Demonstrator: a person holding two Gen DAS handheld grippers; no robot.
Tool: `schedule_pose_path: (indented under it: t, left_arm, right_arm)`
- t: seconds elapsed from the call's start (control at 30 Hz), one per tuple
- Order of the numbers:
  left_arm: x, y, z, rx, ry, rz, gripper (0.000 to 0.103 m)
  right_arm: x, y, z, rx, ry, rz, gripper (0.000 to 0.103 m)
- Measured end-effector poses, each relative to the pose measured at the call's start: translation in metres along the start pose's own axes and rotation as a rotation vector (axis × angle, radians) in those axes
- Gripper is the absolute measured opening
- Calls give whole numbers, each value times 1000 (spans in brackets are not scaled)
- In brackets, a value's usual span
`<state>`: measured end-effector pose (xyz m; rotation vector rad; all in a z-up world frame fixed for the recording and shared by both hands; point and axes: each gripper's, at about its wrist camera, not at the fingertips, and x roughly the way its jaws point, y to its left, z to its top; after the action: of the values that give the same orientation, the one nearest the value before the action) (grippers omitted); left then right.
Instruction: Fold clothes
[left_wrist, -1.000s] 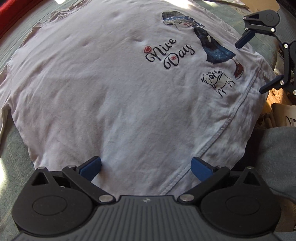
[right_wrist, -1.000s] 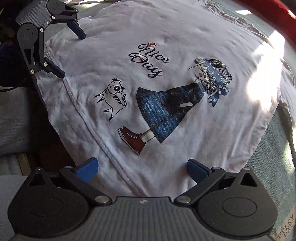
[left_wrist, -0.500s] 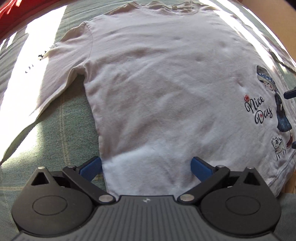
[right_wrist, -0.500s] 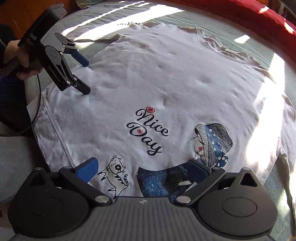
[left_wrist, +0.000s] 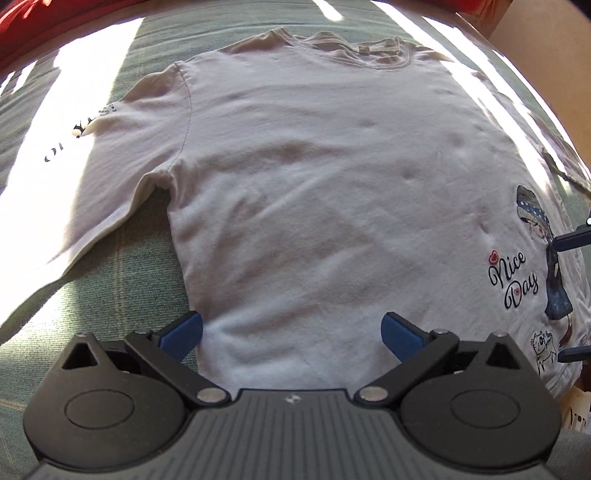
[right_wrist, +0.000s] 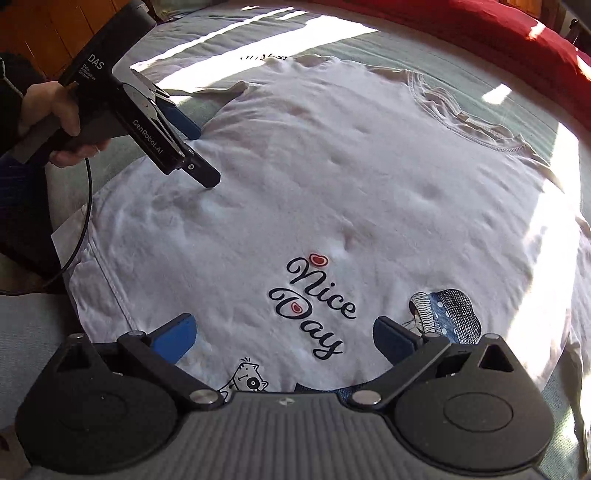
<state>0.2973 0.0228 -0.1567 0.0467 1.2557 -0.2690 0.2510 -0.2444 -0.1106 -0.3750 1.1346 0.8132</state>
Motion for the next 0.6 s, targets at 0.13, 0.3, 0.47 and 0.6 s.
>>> schedule_pose_path:
  t: [0.13, 0.3, 0.47, 0.6]
  left_arm:
    - [-11, -3, 10, 33, -67, -23, 102]
    - [20, -9, 36, 43, -2, -91, 102]
    - [29, -14, 24, 67, -10, -76, 102]
    - [29, -16, 17, 127, -17, -70, 102]
  right_arm:
    - [7, -4, 0, 13, 23, -13, 103]
    - [26, -7, 13, 56, 17, -16, 103]
    - [41, -11, 13, 85, 54, -24, 103]
    - [48, -7, 10, 45, 78, -45, 103]
